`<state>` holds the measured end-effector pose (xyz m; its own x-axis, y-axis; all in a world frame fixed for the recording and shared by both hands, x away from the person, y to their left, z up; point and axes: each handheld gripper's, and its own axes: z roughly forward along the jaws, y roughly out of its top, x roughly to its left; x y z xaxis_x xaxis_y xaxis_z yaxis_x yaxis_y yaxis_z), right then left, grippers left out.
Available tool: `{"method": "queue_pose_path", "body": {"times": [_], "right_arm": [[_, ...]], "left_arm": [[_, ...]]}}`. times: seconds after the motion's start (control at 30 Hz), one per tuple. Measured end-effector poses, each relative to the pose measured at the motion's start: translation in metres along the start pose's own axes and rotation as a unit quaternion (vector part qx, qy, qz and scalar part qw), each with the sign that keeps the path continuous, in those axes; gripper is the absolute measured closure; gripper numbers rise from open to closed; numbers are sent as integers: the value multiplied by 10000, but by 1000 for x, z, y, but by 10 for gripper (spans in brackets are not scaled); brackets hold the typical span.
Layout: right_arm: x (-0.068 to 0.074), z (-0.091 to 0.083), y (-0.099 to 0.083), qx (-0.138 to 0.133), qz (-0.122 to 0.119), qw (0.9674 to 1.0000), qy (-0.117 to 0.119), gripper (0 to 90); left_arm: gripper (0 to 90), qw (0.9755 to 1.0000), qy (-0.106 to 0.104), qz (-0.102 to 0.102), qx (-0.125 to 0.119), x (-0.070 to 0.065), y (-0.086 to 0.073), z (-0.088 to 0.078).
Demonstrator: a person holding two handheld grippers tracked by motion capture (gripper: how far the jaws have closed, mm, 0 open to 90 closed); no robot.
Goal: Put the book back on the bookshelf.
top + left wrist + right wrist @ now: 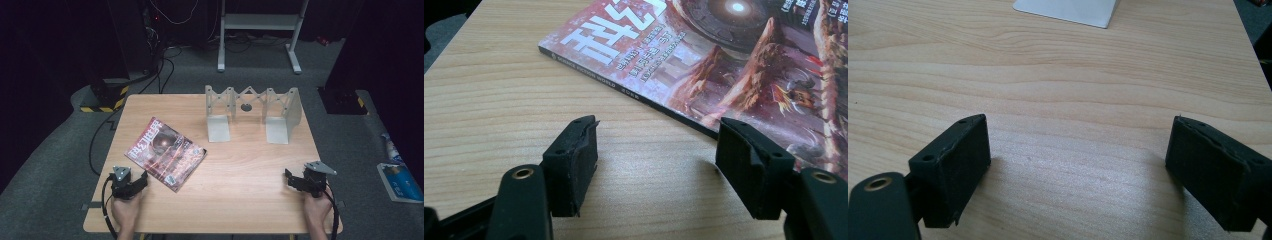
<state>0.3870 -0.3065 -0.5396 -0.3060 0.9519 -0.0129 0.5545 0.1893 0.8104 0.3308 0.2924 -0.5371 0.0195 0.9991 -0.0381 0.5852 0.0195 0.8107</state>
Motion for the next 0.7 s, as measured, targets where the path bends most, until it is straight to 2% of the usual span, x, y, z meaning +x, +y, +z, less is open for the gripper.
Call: {"method": "queue_pose_path", "body": {"times": [0.37,0.7], "right_arm": [[0,-2,-2,-3,-11,10000,46,106],[1,-2,-1,1,-14,10000,49,107]], "left_arm": [[303,9999,14,128,8,-2,1,3],[306,10000,-11,90,17,-1,1,2]]}}
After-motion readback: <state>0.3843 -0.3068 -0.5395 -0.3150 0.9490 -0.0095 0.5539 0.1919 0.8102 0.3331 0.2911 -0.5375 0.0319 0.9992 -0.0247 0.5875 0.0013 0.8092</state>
